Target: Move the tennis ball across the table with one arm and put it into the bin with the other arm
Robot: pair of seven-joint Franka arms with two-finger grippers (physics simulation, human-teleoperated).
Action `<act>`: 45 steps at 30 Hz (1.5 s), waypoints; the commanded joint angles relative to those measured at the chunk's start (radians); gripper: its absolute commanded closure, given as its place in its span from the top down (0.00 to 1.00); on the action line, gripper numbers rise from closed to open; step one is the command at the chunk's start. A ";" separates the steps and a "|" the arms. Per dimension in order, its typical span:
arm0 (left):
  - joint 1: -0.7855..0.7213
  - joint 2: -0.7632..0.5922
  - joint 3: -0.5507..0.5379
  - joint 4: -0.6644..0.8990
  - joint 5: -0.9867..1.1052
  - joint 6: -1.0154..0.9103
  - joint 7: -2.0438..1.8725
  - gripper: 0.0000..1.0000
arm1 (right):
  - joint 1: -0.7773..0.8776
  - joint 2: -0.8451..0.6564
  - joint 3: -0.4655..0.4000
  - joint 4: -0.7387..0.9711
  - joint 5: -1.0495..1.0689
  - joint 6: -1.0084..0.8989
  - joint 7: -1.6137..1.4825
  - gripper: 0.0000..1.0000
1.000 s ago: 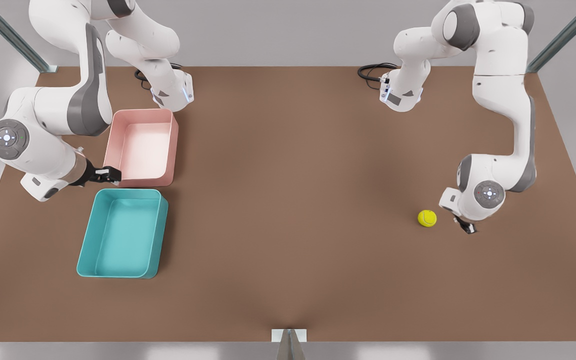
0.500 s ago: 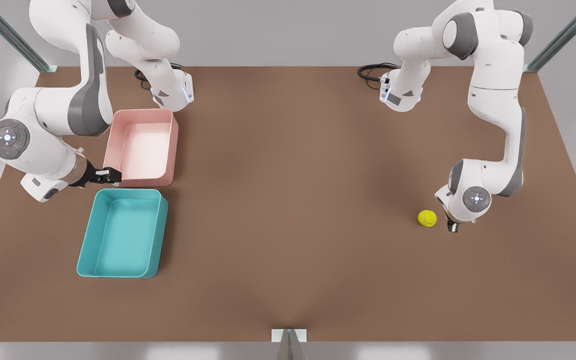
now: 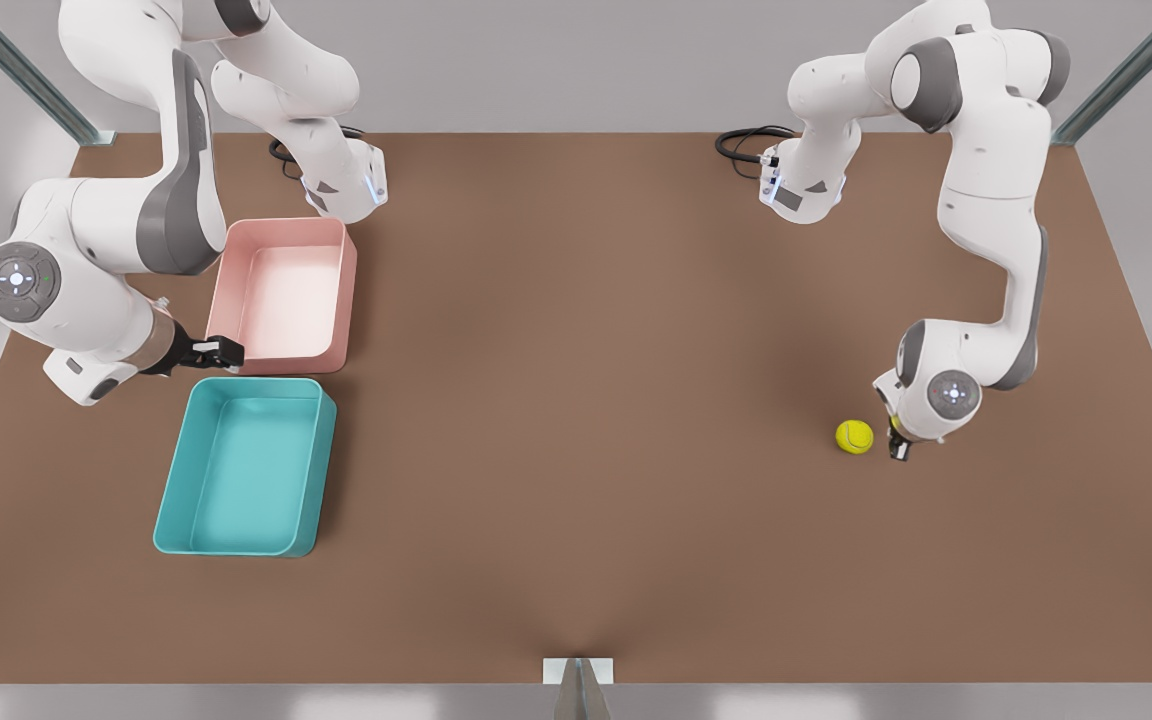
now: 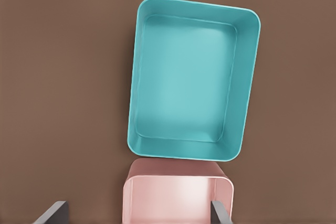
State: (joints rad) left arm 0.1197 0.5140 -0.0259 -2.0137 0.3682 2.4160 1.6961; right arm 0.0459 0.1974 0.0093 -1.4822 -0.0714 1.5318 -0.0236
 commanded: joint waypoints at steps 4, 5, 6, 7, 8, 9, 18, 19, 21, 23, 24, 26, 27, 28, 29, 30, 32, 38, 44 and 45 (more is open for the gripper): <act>-0.002 0.006 0.003 -0.007 0.012 0.101 0.031 0.21 | 0.000 0.000 0.000 0.000 0.001 0.001 0.002 1.00; -0.002 0.006 0.003 -0.007 0.012 0.117 0.031 0.21 | 0.000 -0.001 0.000 0.000 0.001 0.001 0.002 1.00; -0.002 0.008 0.003 -0.007 0.012 0.126 0.031 0.21 | 0.000 -0.001 0.000 0.000 0.001 0.001 0.002 1.00; 0.000 0.011 0.003 -0.007 0.012 0.126 0.031 0.21 | 0.000 -0.001 0.000 0.000 0.001 0.001 0.002 1.00; 0.000 0.011 0.003 -0.010 0.012 0.126 0.031 0.21 | 0.000 -0.001 0.000 -0.001 0.001 0.001 0.002 1.00; 0.000 0.012 0.003 -0.017 0.012 0.124 0.031 0.21 | 0.000 -0.001 0.000 -0.001 0.001 0.001 0.002 1.00; -0.038 0.014 0.004 -0.065 0.012 0.120 -0.153 0.21 | -0.001 -0.007 0.000 -0.015 0.002 0.004 0.002 1.00; -0.063 0.011 0.004 -0.077 0.012 0.120 -0.211 0.21 | -0.001 -0.007 0.000 -0.015 0.002 0.004 0.002 1.00; -0.184 -0.035 -0.003 -0.109 0.012 0.094 -0.528 0.21 | -0.001 -0.007 0.001 -0.015 0.002 0.004 0.002 1.00; -0.259 -0.048 -0.117 -0.106 0.005 0.071 -0.955 0.21 | -0.001 -0.006 0.001 -0.015 0.002 0.004 0.002 1.00; -0.265 -0.048 -0.170 -0.103 -0.037 0.071 -1.197 0.21 | -0.001 -0.006 0.000 -0.017 0.002 0.004 0.002 1.00; -0.256 -0.048 -0.186 -0.094 -0.215 0.071 -1.522 0.21 | -0.001 -0.004 0.001 -0.017 0.002 0.005 0.002 1.00; -0.243 -0.048 -0.186 -0.070 -0.258 0.068 -1.555 0.21 | -0.001 -0.004 0.000 -0.017 0.002 0.005 0.002 1.00; -0.212 -0.060 -0.186 0.004 -0.252 -0.046 -1.547 0.21 | -0.001 -0.004 0.000 -0.017 0.002 0.007 0.002 1.00; -0.184 -0.060 -0.186 0.055 -0.250 -0.112 -1.518 0.21 | -0.001 -0.004 0.001 -0.017 0.002 0.008 0.002 1.00; -0.149 -0.055 -0.186 0.113 -0.212 -0.178 -1.483 1.00 | -0.001 -0.004 0.000 -0.017 0.002 0.008 0.002 1.00; -0.118 -0.146 -0.095 0.262 -0.397 -0.533 -1.678 1.00 | -0.001 -0.004 0.000 -0.017 0.002 0.007 0.002 1.00; -0.281 -0.187 0.029 0.770 -0.362 -1.127 -2.034 1.00 | 0.143 0.180 0.009 0.128 0.111 0.039 0.316 1.00; -0.236 -0.175 0.034 0.797 -0.393 -1.115 -1.903 1.00 | 0.313 0.280 0.012 0.094 0.188 0.232 0.493 1.00; -0.213 -0.176 0.034 0.799 -0.422 -1.115 -1.903 1.00 | 0.313 0.270 0.014 0.036 0.188 0.287 0.493 1.00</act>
State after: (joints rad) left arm -0.1027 0.3395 0.0071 -1.2181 -0.0291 1.4153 0.3263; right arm 0.3568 0.4662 0.0234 -1.4328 0.0896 1.6856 0.1629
